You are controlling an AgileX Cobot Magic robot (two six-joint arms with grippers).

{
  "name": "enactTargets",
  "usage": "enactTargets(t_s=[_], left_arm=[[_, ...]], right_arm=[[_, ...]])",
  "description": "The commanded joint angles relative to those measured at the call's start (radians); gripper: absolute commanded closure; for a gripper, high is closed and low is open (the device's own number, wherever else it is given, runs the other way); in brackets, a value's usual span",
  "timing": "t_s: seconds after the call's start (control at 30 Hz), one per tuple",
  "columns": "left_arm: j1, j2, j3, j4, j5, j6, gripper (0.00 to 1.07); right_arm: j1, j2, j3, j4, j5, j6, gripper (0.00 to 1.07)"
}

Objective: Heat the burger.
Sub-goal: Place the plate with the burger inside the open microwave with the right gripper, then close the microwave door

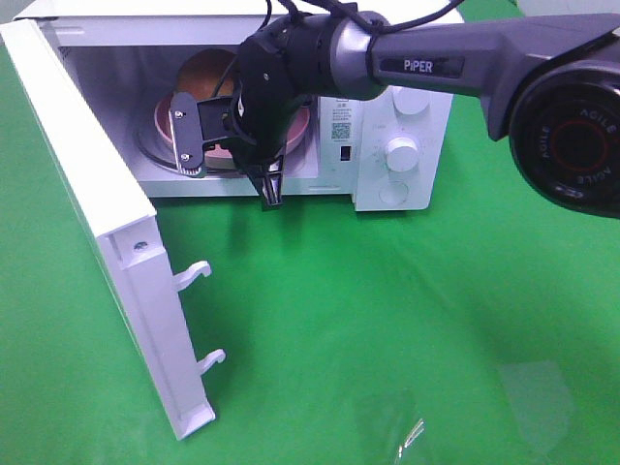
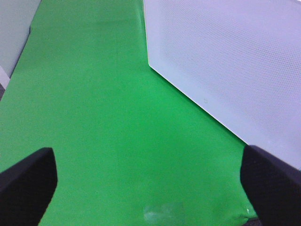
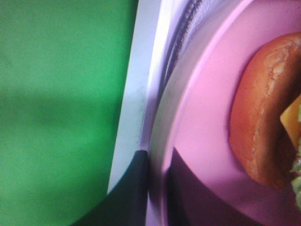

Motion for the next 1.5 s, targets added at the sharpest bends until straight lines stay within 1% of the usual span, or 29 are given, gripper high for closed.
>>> enactTargets(t_s=[0.03, 0.3, 0.63, 0.67, 0.77, 0.8, 0.83, 0.87, 0.9, 0.93, 1.0, 1.03, 1.07, 1.1, 1.17, 1.5], left_arm=[[-0.004, -0.016, 0.003, 0.000, -0.016, 0.000, 0.09], [-0.004, -0.016, 0.003, 0.000, -0.016, 0.000, 0.09], [-0.004, -0.016, 0.003, 0.002, -0.016, 0.000, 0.09], [-0.004, -0.016, 0.003, 0.002, -0.016, 0.000, 0.09], [-0.004, -0.016, 0.003, 0.002, -0.016, 0.000, 0.09], [-0.004, -0.016, 0.003, 0.002, -0.016, 0.000, 0.09], [-0.004, -0.016, 0.003, 0.002, -0.016, 0.000, 0.09], [-0.004, -0.016, 0.003, 0.002, -0.016, 0.000, 0.09], [-0.004, -0.016, 0.003, 0.002, -0.016, 0.000, 0.09], [-0.004, -0.016, 0.003, 0.002, -0.016, 0.000, 0.09], [-0.004, -0.016, 0.003, 0.002, -0.016, 0.000, 0.09], [-0.004, -0.016, 0.003, 0.002, -0.016, 0.000, 0.09], [-0.004, -0.016, 0.003, 0.002, -0.016, 0.000, 0.09], [-0.004, -0.016, 0.003, 0.002, -0.016, 0.000, 0.09], [-0.004, -0.016, 0.003, 0.002, -0.016, 0.000, 0.09], [-0.004, -0.016, 0.003, 0.018, -0.016, 0.000, 0.09]], right_arm=[[0.005, -0.009, -0.014, 0.002, -0.053, 0.001, 1.02], [0.026, -0.009, -0.014, 0.002, -0.056, 0.006, 1.01], [0.025, -0.009, -0.014, 0.002, -0.060, 0.031, 0.98], [0.025, -0.009, -0.014, 0.002, -0.060, 0.046, 0.95], [0.025, -0.009, -0.014, 0.002, -0.061, 0.056, 0.94], [0.025, -0.009, -0.014, 0.002, -0.061, 0.066, 0.91], [0.025, -0.009, -0.014, 0.002, -0.061, 0.066, 0.91], [0.025, -0.009, -0.014, 0.002, -0.061, 0.069, 0.87], [0.025, -0.009, -0.014, 0.002, -0.061, 0.069, 0.87], [0.025, -0.009, -0.014, 0.001, -0.062, 0.077, 0.83], [0.025, -0.009, -0.014, 0.001, -0.062, 0.079, 0.82], [0.025, -0.009, -0.014, 0.001, -0.063, 0.092, 0.78], [0.025, -0.009, -0.014, 0.001, -0.063, 0.092, 0.78], [0.025, -0.009, -0.014, 0.000, -0.068, 0.106, 0.76], [0.025, -0.009, -0.014, -0.002, -0.076, 0.124, 0.74], [0.025, -0.009, -0.012, -0.002, -0.079, 0.148, 0.74]])
